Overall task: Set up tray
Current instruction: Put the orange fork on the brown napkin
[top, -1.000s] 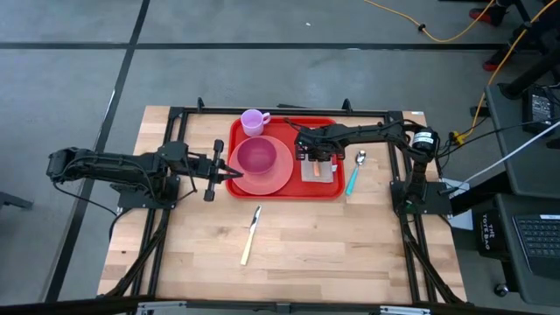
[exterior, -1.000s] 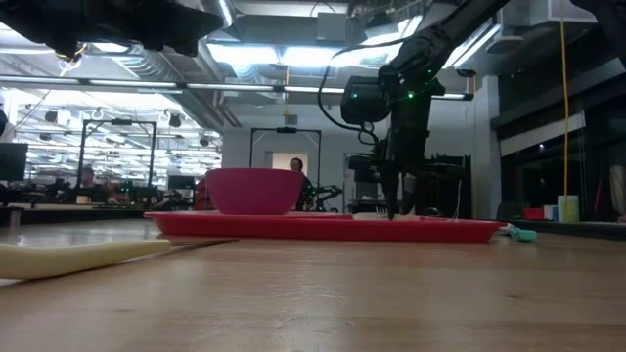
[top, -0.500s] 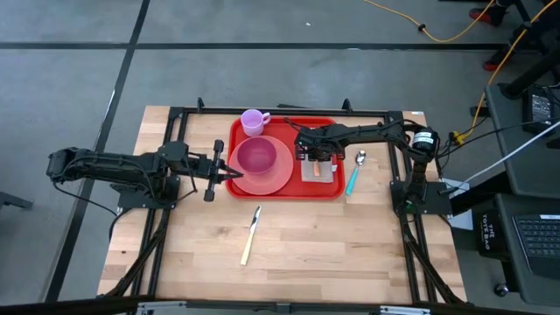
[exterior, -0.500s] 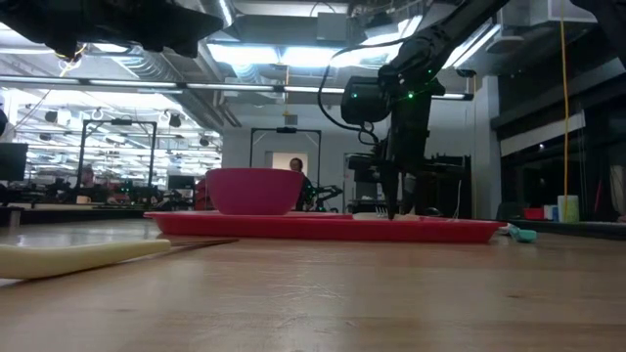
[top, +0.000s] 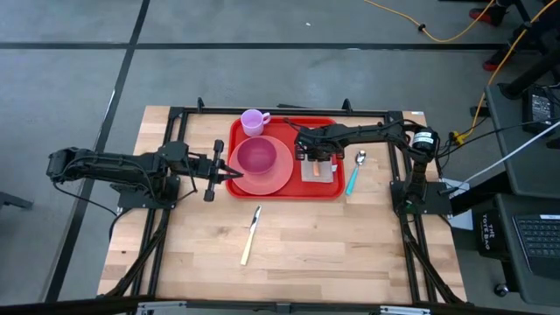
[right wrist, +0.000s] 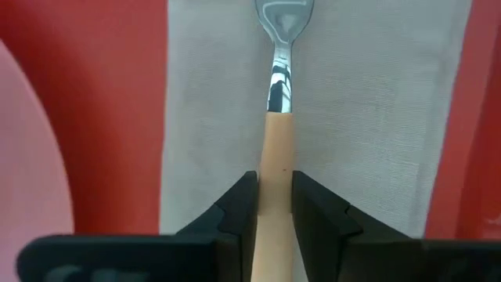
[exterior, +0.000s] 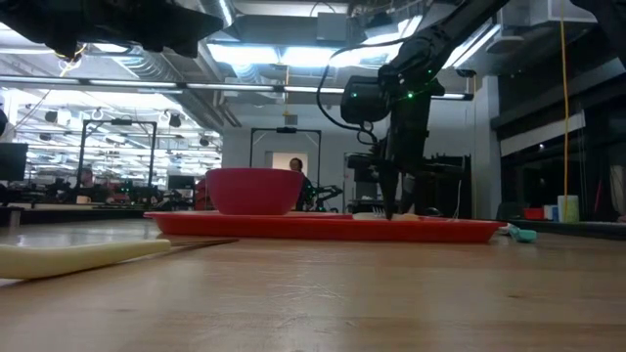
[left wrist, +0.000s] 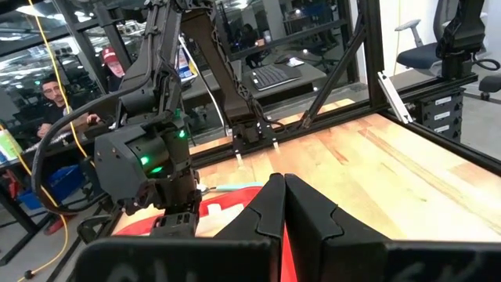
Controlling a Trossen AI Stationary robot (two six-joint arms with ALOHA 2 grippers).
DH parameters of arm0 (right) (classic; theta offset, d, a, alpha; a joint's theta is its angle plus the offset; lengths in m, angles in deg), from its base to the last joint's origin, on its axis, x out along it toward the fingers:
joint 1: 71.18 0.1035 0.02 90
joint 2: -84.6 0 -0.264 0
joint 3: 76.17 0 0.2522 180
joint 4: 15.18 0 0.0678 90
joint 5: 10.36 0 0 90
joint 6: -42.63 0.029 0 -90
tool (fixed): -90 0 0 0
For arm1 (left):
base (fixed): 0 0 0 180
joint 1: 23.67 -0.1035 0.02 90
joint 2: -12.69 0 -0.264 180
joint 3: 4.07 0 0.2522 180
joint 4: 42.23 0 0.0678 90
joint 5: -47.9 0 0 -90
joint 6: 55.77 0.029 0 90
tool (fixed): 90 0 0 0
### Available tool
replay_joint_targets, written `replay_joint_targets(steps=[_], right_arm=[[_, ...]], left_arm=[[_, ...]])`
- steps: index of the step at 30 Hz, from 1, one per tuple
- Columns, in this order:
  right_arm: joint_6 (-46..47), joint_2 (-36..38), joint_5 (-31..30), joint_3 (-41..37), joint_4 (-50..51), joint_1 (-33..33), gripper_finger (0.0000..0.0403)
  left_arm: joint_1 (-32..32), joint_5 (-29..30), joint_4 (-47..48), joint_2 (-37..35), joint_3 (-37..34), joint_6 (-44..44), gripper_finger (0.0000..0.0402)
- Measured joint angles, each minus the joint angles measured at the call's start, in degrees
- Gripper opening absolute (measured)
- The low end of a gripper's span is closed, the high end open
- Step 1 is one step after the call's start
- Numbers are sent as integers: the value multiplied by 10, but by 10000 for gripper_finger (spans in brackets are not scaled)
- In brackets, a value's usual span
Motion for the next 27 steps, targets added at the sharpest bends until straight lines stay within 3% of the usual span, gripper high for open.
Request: replay_joint_targets(steps=[27], right_arm=[[0,0,-3,0,5,0,79]], left_arm=[[0,0,7,0,0,-1,4]])
